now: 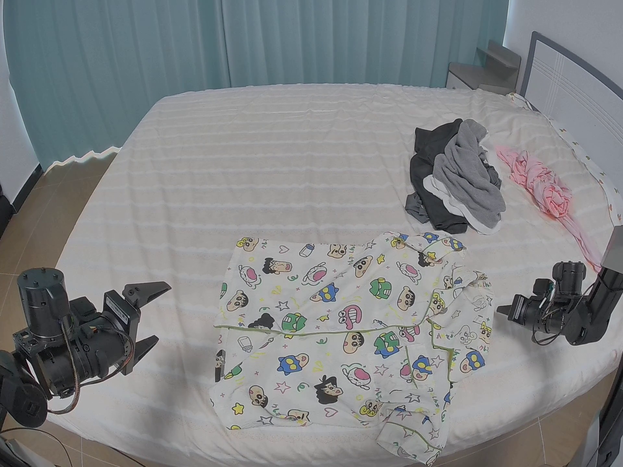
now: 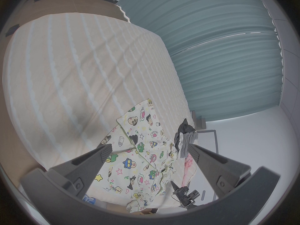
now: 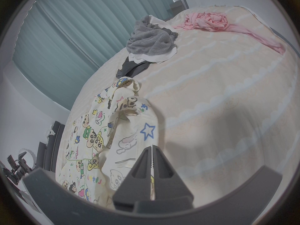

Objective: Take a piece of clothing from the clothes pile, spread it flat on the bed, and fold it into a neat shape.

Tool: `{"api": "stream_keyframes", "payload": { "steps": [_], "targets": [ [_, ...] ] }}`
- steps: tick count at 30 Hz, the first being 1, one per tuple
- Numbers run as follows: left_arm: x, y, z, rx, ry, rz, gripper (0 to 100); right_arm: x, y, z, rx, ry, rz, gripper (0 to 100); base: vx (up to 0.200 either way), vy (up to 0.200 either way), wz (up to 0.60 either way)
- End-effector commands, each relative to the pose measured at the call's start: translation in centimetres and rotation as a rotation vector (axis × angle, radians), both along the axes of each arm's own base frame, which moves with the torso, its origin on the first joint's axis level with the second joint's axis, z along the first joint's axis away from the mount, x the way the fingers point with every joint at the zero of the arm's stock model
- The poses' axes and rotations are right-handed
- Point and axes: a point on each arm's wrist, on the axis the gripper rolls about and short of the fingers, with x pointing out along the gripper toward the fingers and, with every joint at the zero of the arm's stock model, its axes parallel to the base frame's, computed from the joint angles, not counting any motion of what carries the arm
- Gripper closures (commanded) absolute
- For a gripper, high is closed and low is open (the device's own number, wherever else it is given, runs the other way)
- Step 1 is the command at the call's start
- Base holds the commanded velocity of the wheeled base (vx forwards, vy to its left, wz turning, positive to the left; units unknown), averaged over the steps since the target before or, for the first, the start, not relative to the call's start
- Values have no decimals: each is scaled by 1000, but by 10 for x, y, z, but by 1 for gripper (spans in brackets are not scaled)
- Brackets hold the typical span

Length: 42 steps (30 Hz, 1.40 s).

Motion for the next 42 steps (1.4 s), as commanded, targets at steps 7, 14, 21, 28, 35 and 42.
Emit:
{"api": "stream_keyframes", "payload": {
  "steps": [7, 14, 21, 28, 35, 42],
  "targets": [
    [3, -1, -4, 5, 22, 0, 0, -7, -9, -14, 26, 17, 69, 0, 0, 0, 0],
    [2, 0, -3, 0, 16, 1, 0, -2, -8, -18, 57, -20, 102, 0, 0, 0, 0],
    [3, -1, -4, 1, 19, 0, 0, 5, -3, -18, 163, -13, 116, 0, 0, 0, 0],
    [3, -1, -4, 1, 20, 1, 0, 15, -1, -32, 205, -5, 105, 100, 0, 0, 0],
    [3, -1, -3, 0, 16, 1, 0, 17, 0, -31, 230, -4, 79, 100, 0, 0, 0],
    [3, -1, -3, 1, 17, 1, 0, 13, -6, -26, 235, -9, 55, 100, 0, 0, 0]
  ]
}}
